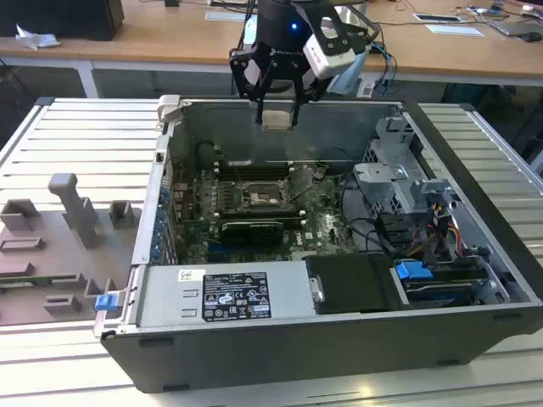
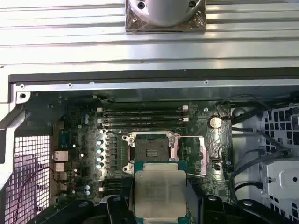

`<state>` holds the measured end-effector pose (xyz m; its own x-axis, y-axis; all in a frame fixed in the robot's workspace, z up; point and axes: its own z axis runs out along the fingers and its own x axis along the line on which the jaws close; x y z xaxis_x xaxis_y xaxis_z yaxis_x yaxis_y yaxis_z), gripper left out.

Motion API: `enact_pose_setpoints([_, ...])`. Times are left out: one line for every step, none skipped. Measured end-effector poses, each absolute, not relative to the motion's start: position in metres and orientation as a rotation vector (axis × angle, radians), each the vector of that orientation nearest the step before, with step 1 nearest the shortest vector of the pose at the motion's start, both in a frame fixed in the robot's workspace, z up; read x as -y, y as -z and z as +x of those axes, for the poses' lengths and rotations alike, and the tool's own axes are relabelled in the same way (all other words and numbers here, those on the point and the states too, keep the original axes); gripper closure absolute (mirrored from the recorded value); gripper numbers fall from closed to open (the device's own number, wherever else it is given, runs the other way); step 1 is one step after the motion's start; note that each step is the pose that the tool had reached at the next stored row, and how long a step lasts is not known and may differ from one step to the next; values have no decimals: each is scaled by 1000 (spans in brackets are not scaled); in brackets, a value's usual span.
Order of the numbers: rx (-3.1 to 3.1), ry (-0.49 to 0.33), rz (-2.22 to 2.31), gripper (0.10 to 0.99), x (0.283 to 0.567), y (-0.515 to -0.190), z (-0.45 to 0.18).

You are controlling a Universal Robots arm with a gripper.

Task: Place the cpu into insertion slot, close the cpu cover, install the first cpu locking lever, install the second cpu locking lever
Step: 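Place the cpu into insertion slot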

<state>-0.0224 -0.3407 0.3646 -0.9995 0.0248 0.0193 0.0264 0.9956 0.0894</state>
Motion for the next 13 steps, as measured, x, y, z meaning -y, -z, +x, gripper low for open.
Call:
enact_pose_setpoints([3120,140,-42,545,341,-365,-22])
enact_pose_setpoints([3120,140,-63,545,341,-365,-22])
enact_pose_setpoints([3120,140,-84,545,341,-365,-22])
enact_pose_setpoints([3120,140,-92,545,341,-365,-22])
enact_pose_setpoints([3120,141,-97,545,341,-365,-22])
enact_pose_setpoints([3120,141,-106,545,341,-365,-22])
enact_pose_setpoints([3120,141,-117,545,341,-365,-22])
enact_pose_setpoints([3120,141,-133,545,341,-365,-22])
enact_pose_setpoints([3120,141,-143,545,341,-365,-22])
enact_pose_setpoints([3120,141,-148,545,341,-365,-22])
enact_pose_setpoints([3120,141,-152,545,341,-365,-22])
enact_pose_setpoints([3120,141,-158,545,341,-365,-22])
enact_pose_setpoints([3120,141,-162,545,341,-365,-22])
